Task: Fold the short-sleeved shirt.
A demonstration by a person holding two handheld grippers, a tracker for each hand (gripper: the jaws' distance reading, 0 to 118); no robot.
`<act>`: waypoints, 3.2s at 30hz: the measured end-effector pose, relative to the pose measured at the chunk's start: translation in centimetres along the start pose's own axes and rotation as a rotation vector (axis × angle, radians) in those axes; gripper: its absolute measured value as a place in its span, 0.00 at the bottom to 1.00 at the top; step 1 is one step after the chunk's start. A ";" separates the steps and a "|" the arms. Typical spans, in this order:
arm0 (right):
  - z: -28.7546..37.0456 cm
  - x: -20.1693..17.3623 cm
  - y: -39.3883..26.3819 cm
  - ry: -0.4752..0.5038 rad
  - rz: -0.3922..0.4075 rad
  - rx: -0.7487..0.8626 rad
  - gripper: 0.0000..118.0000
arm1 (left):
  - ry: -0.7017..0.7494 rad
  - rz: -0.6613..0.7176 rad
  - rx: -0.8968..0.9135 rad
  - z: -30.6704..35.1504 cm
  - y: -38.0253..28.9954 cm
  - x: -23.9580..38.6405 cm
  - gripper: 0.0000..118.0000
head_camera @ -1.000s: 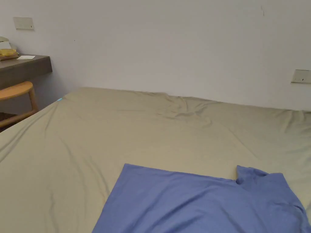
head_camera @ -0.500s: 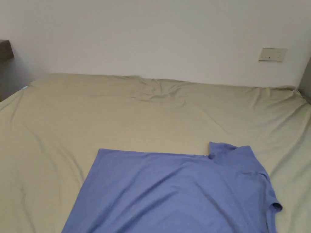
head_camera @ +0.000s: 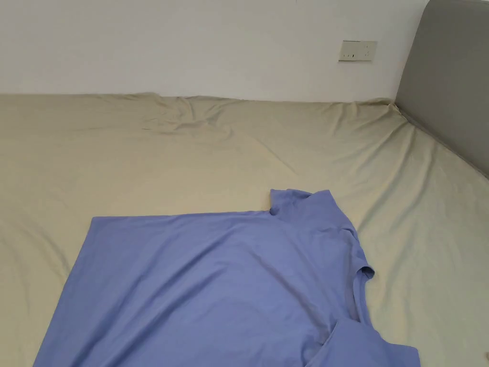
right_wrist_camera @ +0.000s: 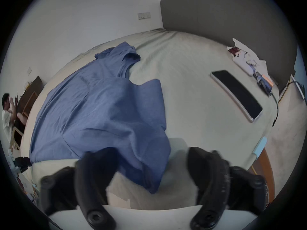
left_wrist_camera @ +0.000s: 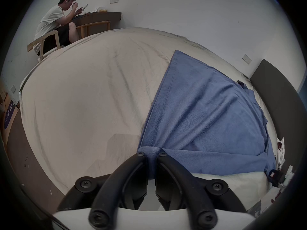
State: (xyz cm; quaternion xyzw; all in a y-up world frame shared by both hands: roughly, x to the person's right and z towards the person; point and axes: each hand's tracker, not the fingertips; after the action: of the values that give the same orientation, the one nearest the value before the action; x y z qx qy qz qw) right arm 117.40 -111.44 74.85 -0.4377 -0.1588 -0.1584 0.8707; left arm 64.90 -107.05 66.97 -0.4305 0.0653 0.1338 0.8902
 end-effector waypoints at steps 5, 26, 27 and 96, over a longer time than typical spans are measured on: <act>1.3 -1.1 0.2 0.080 0.053 0.000 0.08 | 0.005 0.004 -0.002 0.9 0.3 0.8 0.06; -1.4 -8.4 18.9 0.090 0.187 0.211 0.08 | -0.074 -0.036 0.224 -5.1 17.0 3.1 0.05; -2.6 -8.8 19.7 0.096 0.181 0.200 0.08 | -0.063 -0.026 0.217 -6.0 17.5 3.2 0.05; -2.2 -8.1 8.7 0.049 0.139 0.076 0.03 | -0.035 -0.155 0.046 -8.4 8.2 1.3 0.12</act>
State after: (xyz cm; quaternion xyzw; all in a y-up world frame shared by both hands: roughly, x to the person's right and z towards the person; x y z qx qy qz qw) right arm 114.01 -107.18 63.99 -0.4103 -0.1126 -0.1022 0.8992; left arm 63.71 -108.54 55.32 -0.4114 0.0192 0.0703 0.9085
